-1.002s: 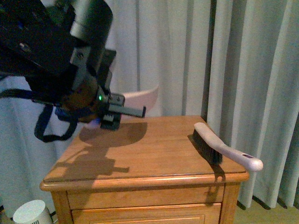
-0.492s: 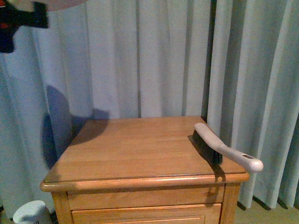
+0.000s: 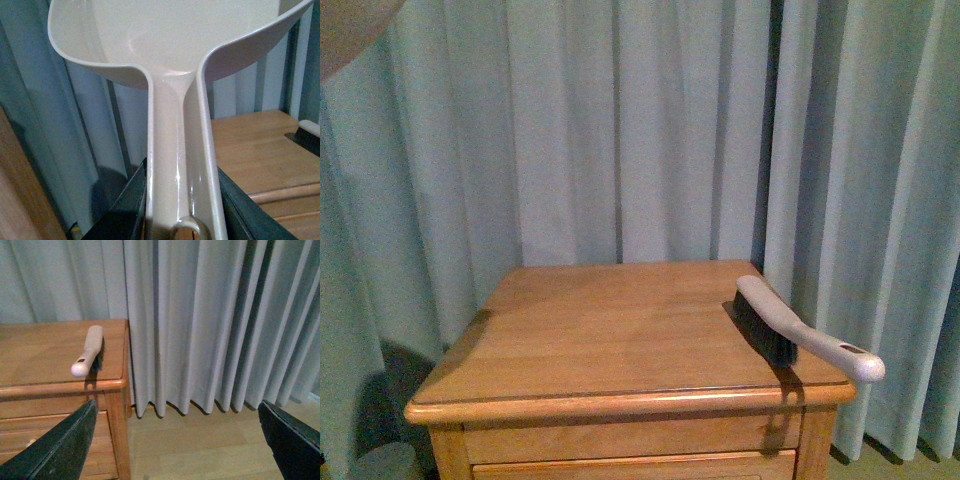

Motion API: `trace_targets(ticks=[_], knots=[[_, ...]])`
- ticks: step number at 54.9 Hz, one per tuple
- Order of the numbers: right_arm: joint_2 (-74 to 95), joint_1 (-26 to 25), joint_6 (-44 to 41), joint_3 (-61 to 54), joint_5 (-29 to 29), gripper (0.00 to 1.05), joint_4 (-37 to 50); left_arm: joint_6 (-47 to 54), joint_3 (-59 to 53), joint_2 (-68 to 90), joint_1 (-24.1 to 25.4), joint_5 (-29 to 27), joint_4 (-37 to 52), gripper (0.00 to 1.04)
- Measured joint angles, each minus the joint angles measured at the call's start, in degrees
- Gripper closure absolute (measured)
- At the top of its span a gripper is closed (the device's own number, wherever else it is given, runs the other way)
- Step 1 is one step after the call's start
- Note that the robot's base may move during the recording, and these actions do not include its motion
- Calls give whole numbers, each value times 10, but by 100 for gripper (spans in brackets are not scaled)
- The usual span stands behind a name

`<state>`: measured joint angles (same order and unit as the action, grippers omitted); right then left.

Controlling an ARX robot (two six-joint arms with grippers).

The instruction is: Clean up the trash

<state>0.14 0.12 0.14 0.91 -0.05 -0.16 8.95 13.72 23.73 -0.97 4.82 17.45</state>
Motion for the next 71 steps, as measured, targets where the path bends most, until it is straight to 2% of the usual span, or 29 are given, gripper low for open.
trace_targets(ticks=[10, 18, 20, 21, 22, 26, 29, 36, 48, 57, 71], knots=[[0, 0, 0, 0, 0, 7, 0, -29, -43, -129, 52, 30, -118, 77], [0, 0, 0, 0, 0, 7, 0, -50, -53, -149, 64, 33, -131, 77], [14, 25, -31, 0, 85, 7, 23, -53, -53, -149, 64, 33, -131, 77], [35, 50, -52, 1, 161, 7, 45, -54, -53, -149, 64, 33, -131, 77], [48, 63, -64, 2, 201, 7, 52, -55, -53, -149, 64, 33, -131, 77], [146, 83, -81, 23, 310, 7, 84, -56, -53, -149, 64, 32, -130, 77], [212, 82, -69, 53, 305, 7, 82, -57, -53, -149, 64, 32, -131, 77], [374, 87, -26, 158, 249, 7, 54, -57, -53, -149, 64, 33, -130, 77], [667, 122, 52, 431, 145, 7, -78, -57, -53, -149, 64, 33, -130, 77], [785, 150, 82, 565, 84, 7, -149, -58, -53, -149, 64, 33, -130, 77], [920, 175, 107, 657, 79, 7, -198, -58, -53, -149, 64, 33, -130, 77]])
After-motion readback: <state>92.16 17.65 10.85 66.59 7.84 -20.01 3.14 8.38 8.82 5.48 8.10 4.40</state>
